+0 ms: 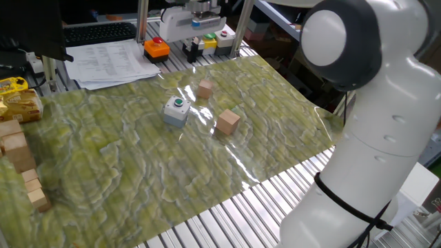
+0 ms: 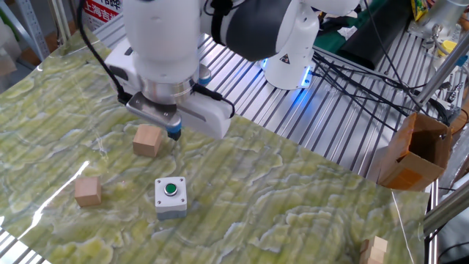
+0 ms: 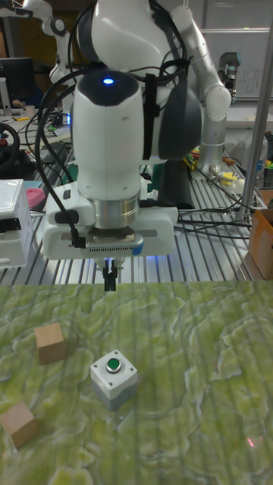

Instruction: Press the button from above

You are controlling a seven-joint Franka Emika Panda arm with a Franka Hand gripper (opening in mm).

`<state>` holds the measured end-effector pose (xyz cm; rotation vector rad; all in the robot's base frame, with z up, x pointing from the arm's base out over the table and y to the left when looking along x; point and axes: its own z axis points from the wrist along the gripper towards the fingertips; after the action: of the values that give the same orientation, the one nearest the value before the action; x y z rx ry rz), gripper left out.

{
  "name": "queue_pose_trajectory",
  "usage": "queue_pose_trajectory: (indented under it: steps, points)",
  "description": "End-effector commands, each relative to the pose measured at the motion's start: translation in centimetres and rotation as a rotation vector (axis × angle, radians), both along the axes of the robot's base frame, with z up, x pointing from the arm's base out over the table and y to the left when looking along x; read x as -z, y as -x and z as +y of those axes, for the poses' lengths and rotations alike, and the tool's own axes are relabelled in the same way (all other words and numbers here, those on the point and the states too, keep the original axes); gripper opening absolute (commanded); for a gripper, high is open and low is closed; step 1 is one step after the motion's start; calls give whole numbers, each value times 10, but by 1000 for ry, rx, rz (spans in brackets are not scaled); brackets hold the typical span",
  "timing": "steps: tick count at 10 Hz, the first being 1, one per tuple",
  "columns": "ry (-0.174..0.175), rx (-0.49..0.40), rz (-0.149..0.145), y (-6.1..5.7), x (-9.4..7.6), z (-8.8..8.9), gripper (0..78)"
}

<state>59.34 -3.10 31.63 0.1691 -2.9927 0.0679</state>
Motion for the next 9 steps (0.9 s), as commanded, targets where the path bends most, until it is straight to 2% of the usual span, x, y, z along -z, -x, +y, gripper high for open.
queue_pose_trajectory:
  steps: [1,2,3,4,6,7,9]
  points:
    - [5,20,-32,-1,-1,0,0]
    - [5,16,-70,-1,-1,0,0]
    - [5,16,-72,-1,-1,0,0]
    - [15,20,-120,-1,-1,0,0]
    - [16,20,-119,-2,0,1,0]
    - [28,13,-113,-11,7,7,0]
    - [34,2,-110,-15,20,11,0]
